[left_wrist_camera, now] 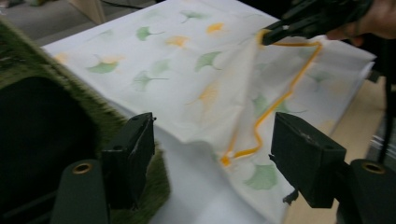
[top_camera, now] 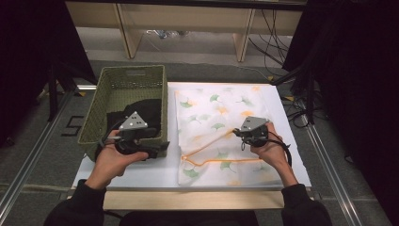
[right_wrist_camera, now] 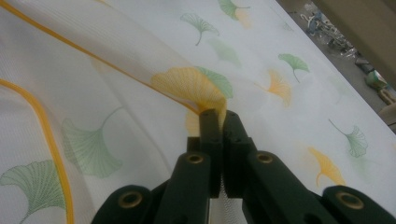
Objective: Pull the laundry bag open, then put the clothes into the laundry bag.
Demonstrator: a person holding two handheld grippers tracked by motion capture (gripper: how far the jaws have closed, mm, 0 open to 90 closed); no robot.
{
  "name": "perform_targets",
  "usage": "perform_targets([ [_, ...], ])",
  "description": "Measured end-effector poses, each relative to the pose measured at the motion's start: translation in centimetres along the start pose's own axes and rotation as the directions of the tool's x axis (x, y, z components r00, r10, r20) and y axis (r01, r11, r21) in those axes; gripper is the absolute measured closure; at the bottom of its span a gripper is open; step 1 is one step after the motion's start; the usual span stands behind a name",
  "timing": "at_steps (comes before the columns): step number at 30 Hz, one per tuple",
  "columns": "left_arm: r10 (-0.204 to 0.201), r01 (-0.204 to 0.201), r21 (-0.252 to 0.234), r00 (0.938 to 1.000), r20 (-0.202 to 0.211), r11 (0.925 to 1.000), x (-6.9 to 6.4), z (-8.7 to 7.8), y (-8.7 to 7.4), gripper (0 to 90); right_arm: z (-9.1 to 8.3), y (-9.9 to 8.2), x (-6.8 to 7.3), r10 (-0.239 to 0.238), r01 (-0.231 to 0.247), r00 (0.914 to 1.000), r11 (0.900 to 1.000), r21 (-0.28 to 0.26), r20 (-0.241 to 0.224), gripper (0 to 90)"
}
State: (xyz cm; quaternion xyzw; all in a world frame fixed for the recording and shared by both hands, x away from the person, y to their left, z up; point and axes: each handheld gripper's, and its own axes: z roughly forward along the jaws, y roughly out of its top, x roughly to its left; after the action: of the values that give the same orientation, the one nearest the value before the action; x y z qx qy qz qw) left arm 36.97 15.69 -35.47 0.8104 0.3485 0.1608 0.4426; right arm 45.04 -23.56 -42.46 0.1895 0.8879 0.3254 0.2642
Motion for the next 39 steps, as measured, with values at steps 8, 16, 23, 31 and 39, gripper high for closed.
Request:
perform_targets([
  [8, -0.019, 0.024, 0.033, 0.9912, -0.131, 0.9992, 4.6, -1.1, 0.9, 30.4, -0.2, 0.1, -0.2, 0.008, -0.008, 1.0000, 1.0000, 0.003, 0.003, 90.0],
  [16, -0.056, 0.075, 0.085, 0.9781, -0.200, 0.9936, 8.8, -0.6, 1.4, 30.5, -0.3, 0.1, -0.1, 0.010, -0.010, 1.0000, 0.9999, 0.004, 0.000, 90.0],
  [23, -0.092, 0.114, 0.120, 0.9798, -0.177, 0.9862, 12.3, 0.7, 1.3, 25.0, -0.2, 0.0, -0.3, -0.003, 0.003, 1.0000, 1.0000, -0.002, -0.004, 90.0],
  [31, -0.144, 0.175, 0.131, 0.9654, -0.218, 0.9759, 14.8, 2.1, 0.7, 18.7, -0.2, -0.1, -0.3, -0.001, 0.002, 0.9999, 1.0000, 0.004, -0.012, 90.0],
  [39, -0.134, 0.179, 0.177, 0.9618, -0.238, 0.9678, 15.7, 4.3, 0.0, 18.0, 0.0, -0.1, -0.2, -0.017, 0.017, 0.9998, 0.9998, 0.009, -0.011, 90.0],
])
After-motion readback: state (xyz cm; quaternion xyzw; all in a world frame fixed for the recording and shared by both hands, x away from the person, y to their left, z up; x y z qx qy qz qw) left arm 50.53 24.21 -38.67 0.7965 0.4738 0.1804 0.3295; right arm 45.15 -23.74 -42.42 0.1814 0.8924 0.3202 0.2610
